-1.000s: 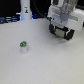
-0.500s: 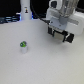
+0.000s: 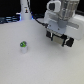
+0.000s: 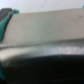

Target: Open the kcup holder, insert the kcup into the holder, and close the kcup holder

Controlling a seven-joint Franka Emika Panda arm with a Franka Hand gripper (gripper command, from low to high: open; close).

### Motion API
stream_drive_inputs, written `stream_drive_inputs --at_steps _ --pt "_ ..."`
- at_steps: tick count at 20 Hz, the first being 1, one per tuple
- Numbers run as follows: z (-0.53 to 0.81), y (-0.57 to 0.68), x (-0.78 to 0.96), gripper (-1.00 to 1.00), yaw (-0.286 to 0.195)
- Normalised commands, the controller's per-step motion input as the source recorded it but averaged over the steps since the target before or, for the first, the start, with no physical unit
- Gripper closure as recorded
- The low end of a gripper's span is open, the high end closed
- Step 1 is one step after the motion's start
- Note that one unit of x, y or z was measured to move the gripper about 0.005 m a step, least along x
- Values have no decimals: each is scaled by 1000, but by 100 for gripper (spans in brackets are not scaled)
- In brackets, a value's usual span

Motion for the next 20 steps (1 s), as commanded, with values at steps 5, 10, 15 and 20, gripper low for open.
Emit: stream_drive_inputs --at_steps 5,10,15,20 --pt "241 -160 752 -100 -76" --pt "220 5 453 -100 -68" --pt "252 -70 355 -100 -94" --pt "402 -408 77 -100 -151"
